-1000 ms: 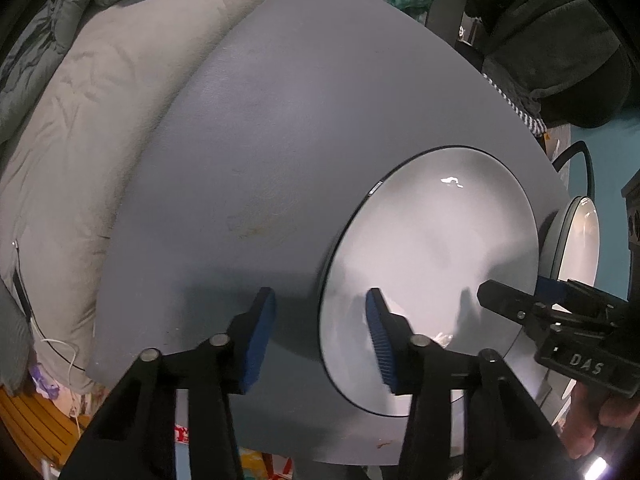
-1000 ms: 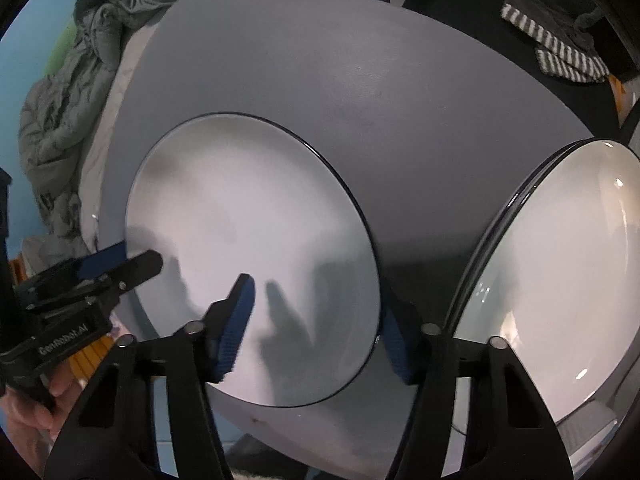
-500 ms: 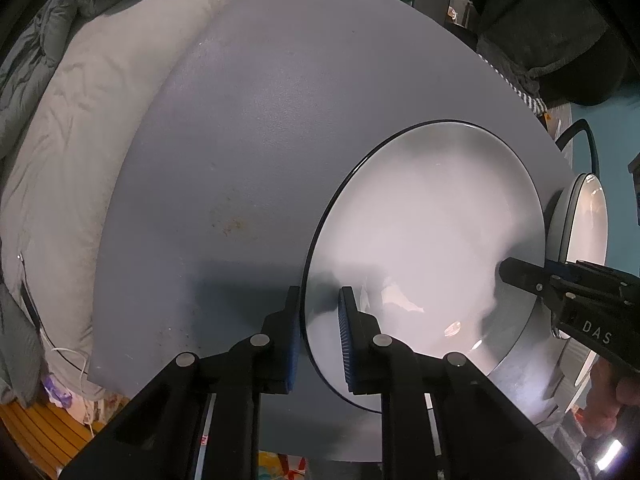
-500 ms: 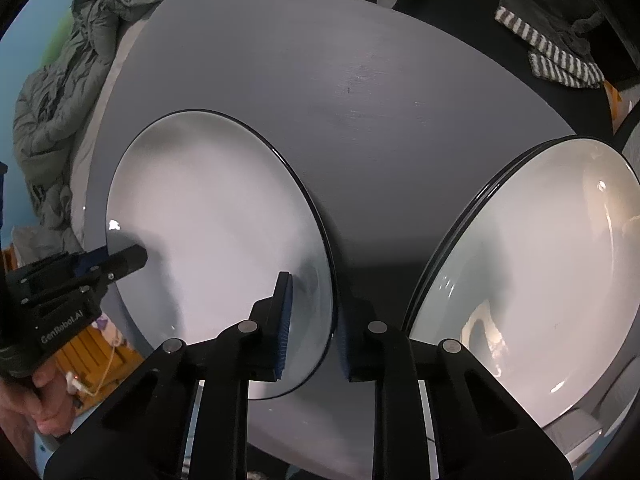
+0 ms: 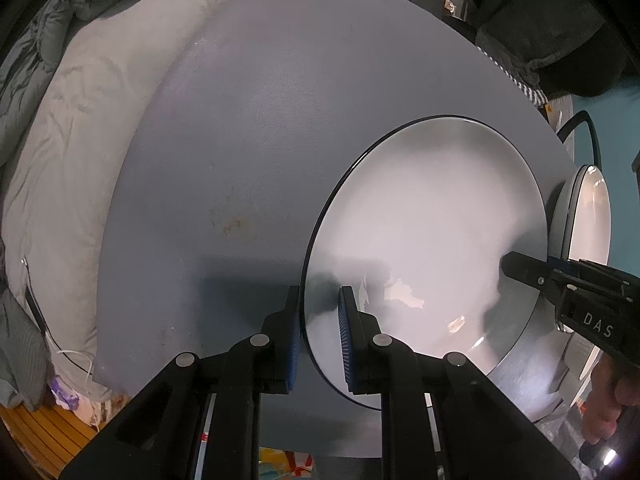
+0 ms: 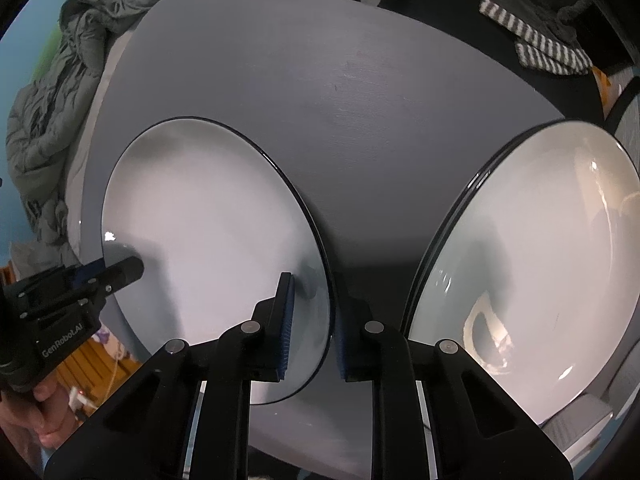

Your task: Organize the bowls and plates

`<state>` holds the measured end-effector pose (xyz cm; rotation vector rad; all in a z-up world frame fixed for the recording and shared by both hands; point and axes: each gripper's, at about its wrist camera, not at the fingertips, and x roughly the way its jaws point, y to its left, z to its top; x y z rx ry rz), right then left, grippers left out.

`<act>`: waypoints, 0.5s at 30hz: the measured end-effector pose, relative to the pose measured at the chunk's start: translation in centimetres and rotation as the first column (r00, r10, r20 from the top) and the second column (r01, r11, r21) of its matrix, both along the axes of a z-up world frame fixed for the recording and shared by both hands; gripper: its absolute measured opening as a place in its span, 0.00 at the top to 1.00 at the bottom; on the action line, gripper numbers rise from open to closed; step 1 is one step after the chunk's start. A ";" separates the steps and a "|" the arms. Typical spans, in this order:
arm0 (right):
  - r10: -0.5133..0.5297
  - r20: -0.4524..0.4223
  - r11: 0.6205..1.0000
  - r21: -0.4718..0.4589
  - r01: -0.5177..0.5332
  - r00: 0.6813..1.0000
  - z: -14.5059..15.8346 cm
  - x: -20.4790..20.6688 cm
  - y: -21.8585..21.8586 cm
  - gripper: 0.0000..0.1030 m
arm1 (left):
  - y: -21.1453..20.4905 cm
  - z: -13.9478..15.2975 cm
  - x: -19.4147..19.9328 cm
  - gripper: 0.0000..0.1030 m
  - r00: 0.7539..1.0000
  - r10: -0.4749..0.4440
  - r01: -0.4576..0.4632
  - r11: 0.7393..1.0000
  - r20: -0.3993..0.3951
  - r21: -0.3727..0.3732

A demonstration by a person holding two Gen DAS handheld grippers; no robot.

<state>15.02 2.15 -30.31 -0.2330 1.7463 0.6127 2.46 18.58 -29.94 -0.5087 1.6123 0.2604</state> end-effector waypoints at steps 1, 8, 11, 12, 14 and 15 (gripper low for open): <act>-0.001 -0.003 1.000 0.000 0.001 1.000 -0.1 0.0 -0.1 0.83 | -0.1 -0.1 0.0 0.84 1.000 -0.003 0.003 1.000 -0.002 0.000; -0.047 -0.020 0.999 -0.017 0.047 0.999 -0.3 -0.2 -0.5 0.84 | -0.6 -0.2 0.2 0.84 1.000 -0.015 0.015 1.000 -0.017 -0.012; -0.045 -0.023 0.999 -0.022 0.045 0.999 -0.2 -0.4 -0.5 0.84 | -0.8 0.2 0.1 0.84 0.999 -0.032 0.032 0.999 -0.015 -0.001; -0.046 -0.023 0.999 -0.023 0.046 0.999 -0.2 -0.4 -0.5 0.84 | -0.8 0.4 0.1 0.84 0.999 -0.035 0.035 0.999 -0.011 -0.002; -0.054 -0.021 0.998 -0.019 0.054 0.998 0.0 -0.4 -0.6 0.84 | -0.8 0.7 0.3 0.84 0.999 -0.036 0.036 0.999 -0.007 -0.003; -0.059 -0.020 0.998 -0.016 0.059 0.998 0.2 -0.4 -0.6 0.84 | -0.9 1.0 0.4 0.84 0.999 -0.039 0.039 0.999 -0.002 0.001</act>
